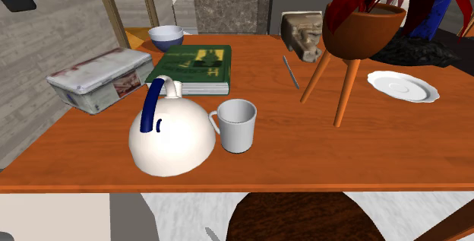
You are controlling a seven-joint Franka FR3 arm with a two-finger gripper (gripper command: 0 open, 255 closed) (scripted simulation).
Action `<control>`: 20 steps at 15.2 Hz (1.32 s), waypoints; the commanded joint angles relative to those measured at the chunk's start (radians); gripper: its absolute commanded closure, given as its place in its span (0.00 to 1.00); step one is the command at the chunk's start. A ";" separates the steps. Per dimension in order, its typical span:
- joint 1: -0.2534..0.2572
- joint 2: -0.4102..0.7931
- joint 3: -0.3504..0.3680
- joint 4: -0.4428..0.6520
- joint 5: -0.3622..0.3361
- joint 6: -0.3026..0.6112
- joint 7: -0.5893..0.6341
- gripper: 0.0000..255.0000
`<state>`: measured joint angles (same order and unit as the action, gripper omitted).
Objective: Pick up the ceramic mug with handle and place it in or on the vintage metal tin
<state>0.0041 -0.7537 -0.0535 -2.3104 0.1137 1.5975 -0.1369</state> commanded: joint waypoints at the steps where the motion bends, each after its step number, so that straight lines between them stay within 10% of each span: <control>1: 0.000 0.000 0.000 0.000 0.000 0.000 0.000 0.00; 20: -0.002 0.599 -0.113 0.107 -0.010 0.492 -0.243 0.00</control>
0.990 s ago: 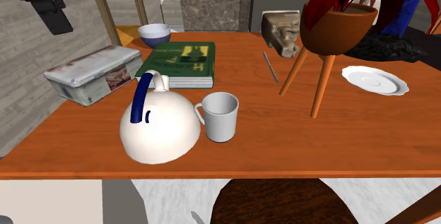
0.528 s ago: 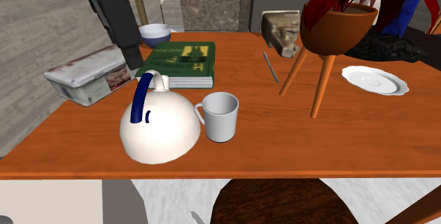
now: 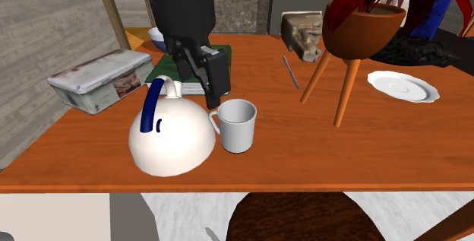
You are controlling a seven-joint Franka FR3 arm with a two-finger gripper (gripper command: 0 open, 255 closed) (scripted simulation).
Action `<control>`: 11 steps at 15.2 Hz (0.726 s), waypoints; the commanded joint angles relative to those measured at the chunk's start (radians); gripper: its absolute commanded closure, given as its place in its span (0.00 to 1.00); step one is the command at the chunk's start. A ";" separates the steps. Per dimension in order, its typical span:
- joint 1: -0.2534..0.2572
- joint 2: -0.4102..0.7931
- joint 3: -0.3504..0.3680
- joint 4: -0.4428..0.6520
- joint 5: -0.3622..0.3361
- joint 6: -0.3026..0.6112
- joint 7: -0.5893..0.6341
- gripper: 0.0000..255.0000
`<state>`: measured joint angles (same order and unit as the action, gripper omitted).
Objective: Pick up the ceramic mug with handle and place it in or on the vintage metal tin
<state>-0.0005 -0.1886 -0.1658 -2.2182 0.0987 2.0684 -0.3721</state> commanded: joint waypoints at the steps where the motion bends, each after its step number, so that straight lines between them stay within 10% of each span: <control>1: 0.002 0.071 -0.005 0.034 0.010 0.038 -0.021 0.00; 11: -0.012 0.352 -0.017 0.188 0.067 0.162 -0.113 0.00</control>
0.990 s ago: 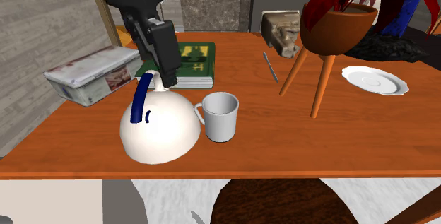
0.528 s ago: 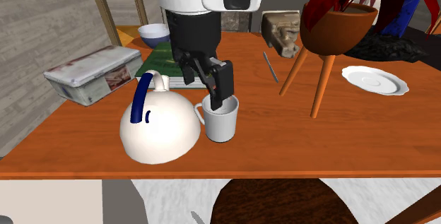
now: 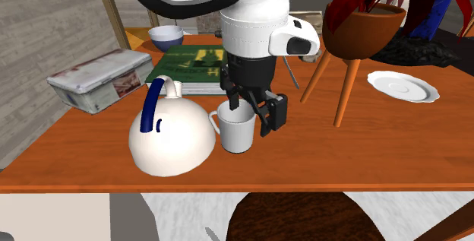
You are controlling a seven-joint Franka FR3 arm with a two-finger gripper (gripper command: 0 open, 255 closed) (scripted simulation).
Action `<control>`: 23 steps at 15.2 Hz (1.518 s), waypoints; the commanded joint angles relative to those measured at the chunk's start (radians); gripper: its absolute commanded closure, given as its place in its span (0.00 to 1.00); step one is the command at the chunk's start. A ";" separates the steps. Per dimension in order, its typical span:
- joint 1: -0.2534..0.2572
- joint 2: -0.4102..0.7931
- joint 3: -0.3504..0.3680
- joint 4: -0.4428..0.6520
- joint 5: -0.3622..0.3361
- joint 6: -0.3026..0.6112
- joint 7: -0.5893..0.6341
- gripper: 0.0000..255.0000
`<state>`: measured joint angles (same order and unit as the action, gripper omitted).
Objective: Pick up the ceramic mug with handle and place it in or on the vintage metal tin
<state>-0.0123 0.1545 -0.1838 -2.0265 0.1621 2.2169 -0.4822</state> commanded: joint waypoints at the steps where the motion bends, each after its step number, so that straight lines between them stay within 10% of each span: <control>1: 0.000 0.016 0.002 -0.009 0.006 0.025 -0.004 0.00; 12: 0.001 0.043 0.006 -0.024 0.017 0.066 -0.012 0.00; 13: 0.001 0.043 0.006 -0.024 0.017 0.066 -0.012 1.00; 23: 0.001 0.036 0.005 -0.019 0.014 0.055 -0.009 1.00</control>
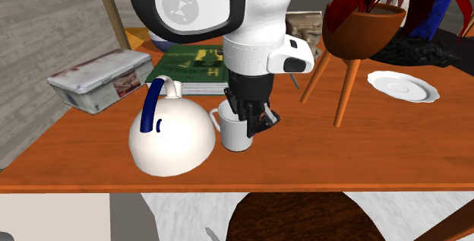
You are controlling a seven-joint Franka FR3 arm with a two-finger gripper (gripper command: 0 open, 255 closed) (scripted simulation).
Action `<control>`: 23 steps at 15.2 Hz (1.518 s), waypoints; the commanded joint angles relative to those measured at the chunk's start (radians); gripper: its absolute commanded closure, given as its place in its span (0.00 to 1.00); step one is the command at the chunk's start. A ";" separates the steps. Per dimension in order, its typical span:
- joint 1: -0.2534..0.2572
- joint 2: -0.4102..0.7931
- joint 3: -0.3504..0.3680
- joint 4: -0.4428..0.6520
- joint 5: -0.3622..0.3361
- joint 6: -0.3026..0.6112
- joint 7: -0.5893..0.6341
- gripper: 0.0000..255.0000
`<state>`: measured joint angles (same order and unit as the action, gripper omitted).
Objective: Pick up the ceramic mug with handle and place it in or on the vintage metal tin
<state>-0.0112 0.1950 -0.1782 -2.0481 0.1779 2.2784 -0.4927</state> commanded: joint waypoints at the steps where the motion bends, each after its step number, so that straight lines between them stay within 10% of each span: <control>1: 0.001 -0.012 -0.001 0.008 -0.005 -0.019 0.005 1.00; 23: 0.004 -0.120 -0.009 0.176 -0.052 -0.290 0.056 1.00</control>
<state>-0.0090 0.0800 -0.1882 -1.8791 0.1276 2.0003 -0.4412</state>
